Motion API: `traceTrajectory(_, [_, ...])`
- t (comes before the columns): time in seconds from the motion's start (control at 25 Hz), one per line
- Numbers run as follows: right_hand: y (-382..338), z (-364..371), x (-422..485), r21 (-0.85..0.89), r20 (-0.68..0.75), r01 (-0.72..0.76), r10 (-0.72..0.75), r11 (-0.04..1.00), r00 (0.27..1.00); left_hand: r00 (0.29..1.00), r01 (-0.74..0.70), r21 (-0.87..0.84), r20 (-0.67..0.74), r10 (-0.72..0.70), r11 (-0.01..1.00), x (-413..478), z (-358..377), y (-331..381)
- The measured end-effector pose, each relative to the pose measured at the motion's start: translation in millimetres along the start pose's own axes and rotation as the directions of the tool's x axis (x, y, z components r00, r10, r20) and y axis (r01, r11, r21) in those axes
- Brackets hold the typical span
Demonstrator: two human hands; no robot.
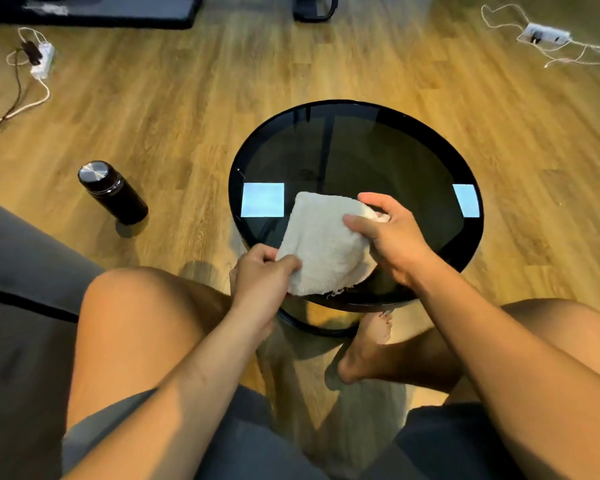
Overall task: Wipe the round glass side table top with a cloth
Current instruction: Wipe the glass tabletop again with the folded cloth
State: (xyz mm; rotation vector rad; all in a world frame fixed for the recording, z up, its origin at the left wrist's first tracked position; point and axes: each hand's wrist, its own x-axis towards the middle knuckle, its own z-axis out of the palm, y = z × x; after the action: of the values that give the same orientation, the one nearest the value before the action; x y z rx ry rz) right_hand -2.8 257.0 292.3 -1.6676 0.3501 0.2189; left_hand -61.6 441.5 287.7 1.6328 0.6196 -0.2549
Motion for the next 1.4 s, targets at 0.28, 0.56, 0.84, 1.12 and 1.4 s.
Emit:
traceTrajectory(0.28, [48.8, 84.4, -2.2, -0.933, 0.311, 0.351, -0.311, 0.08, 0.898, 0.88, -0.305, 0.557, -0.145, 0.452, 0.772, 96.7, -31.4, 15.5])
traceTrajectory(0.56, [41.0, 99.6, 90.1, -0.949, 0.311, 0.315, -0.277, -0.033, 0.909, 0.887, -0.306, 0.872, 0.115, 0.448, 0.382, 182.8, -2.0, 7.7])
traceTrajectory(0.84, [-34.9, 103.4, 304.0, -0.978, 0.148, 0.193, -0.403, 0.073, 0.903, 0.849, -0.314, 0.891, 0.109, 0.517, 0.328, 188.4, 0.3, 0.7])
traceTrajectory(1.12, [-52.8, 110.6, 324.6, -0.98, 0.14, 0.187, -0.451, 0.062, 0.881, 0.848, -0.324, 0.877, 0.103, 0.521, 0.355, 187.2, -0.9, 2.5])
traceTrajectory(1.4, [46.1, 92.5, 43.7, -0.846, 0.491, 0.532, -0.324, 0.043, 0.808, 0.799, -0.422, 0.71, -0.002, 0.601, 0.564, 179.3, -3.8, 0.1])
